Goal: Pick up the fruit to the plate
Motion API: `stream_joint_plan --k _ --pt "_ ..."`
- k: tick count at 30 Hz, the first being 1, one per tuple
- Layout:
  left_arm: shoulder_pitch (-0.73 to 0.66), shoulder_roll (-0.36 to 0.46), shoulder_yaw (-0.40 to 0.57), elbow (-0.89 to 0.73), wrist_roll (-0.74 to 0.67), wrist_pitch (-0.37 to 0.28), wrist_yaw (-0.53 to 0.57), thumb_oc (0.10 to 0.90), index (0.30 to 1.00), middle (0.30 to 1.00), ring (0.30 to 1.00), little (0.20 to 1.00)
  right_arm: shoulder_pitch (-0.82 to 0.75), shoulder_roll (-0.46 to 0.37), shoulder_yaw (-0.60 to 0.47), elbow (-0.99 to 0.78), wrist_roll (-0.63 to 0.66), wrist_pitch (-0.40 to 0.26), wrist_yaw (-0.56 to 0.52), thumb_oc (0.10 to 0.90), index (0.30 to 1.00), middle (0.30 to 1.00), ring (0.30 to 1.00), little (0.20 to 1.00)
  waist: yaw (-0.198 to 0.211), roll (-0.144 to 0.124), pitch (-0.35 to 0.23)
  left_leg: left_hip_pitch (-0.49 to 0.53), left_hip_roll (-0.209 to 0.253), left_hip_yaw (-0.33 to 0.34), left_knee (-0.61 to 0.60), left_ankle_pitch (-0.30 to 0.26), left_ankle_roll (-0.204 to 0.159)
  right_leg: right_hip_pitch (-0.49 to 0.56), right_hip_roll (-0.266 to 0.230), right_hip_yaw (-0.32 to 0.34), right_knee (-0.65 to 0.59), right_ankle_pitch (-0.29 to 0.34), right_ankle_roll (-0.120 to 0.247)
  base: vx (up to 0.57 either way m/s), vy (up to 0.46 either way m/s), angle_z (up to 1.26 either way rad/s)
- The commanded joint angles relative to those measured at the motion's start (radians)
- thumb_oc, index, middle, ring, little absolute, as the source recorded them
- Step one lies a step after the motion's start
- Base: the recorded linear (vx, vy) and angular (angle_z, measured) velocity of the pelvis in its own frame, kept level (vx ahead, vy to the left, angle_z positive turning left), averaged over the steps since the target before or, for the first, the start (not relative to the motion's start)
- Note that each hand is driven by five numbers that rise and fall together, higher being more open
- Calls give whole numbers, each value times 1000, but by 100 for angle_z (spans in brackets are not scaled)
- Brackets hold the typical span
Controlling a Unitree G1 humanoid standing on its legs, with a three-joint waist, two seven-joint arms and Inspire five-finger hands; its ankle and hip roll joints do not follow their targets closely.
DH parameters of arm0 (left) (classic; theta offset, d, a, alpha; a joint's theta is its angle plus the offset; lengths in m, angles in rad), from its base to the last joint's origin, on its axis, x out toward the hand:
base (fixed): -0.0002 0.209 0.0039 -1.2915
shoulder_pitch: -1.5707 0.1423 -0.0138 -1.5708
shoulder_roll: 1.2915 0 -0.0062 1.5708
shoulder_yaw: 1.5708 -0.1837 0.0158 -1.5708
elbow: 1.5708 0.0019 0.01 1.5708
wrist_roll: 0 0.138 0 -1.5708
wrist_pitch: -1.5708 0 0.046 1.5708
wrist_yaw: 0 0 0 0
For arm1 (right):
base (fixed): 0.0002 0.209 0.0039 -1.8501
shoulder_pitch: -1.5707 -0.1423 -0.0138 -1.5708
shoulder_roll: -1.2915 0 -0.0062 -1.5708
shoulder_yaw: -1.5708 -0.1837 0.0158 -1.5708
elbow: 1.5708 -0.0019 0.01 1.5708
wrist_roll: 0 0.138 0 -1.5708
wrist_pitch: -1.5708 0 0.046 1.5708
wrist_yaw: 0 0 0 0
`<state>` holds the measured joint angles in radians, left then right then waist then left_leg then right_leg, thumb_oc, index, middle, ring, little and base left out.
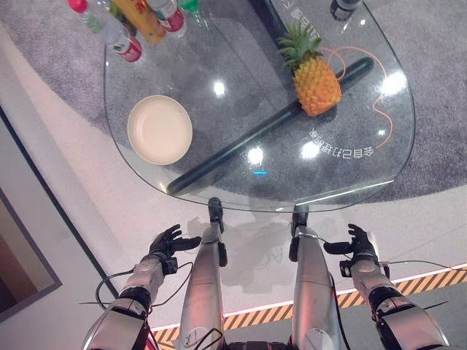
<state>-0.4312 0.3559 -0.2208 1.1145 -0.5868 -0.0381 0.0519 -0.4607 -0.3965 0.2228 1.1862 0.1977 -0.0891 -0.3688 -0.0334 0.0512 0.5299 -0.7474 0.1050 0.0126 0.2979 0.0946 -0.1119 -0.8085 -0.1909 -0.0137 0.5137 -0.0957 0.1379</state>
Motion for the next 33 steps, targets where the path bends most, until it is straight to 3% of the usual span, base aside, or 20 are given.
stream_joint_plan --k 1,11,21,24,26,29,33 --pt "25 45 46 3 -46 -70 59 800 900 900 900 900 78 -47 -22 -68 -14 -44 -104 800 900 900 900 900 -3 -27 -10 -97 -51 -16 187 -107 37 -33 51 -37 -55 103 -35 -16 -38 -1" --pt "13 48 30 5 -40 -95 53 800 900 900 900 900 47 -58 -10 -83 -16 -90 -133 800 900 900 900 900 -3 -34 -10 -155 -56 -25 213 -112 33 -82 61 -33 -41 105 -44 -8 -12 -1" --pt "-5 56 18 19 -25 -93 33 800 900 900 900 900 -1 -77 5 -62 -1 -91 -145 800 900 900 900 900 3 -33 -10 -148 -61 -26 187 -102 21 -69 60 -45 -81 112 -43 0 0 0" --pt "-9 59 7 29 -24 -96 22 800 900 900 900 900 -13 -97 -12 -44 126 -91 -155 800 900 900 900 900 6 -36 -10 -141 -60 -25 177 -101 21 -61 58 -51 -94 114 -43 0 0 0" --pt "-5 62 3 40 -21 -103 11 800 900 900 900 900 -16 -121 -83 -15 273 -135 -129 800 900 900 900 900 8 -39 -10 -137 -60 -26 176 -105 20 -54 56 -55 -99 116 -43 0 0 0" --pt "6 69 2 39 -13 -98 5 800 900 900 900 900 -7 -149 -167 -26 397 -191 -113 800 900 900 900 900 9 -45 -10 -134 -58 -26 178 -110 21 -49 55 -55 -102 121 -42 31 -39 1" --pt "16 80 -10 28 -7 -92 10 800 900 900 900 900 -34 -201 -233 -110 486 -242 -191 800 900 900 900 900 10 -55 -10 -130 -56 -25 176 -114 24 -44 54 -60 -115 134 -37 10 -46 0"
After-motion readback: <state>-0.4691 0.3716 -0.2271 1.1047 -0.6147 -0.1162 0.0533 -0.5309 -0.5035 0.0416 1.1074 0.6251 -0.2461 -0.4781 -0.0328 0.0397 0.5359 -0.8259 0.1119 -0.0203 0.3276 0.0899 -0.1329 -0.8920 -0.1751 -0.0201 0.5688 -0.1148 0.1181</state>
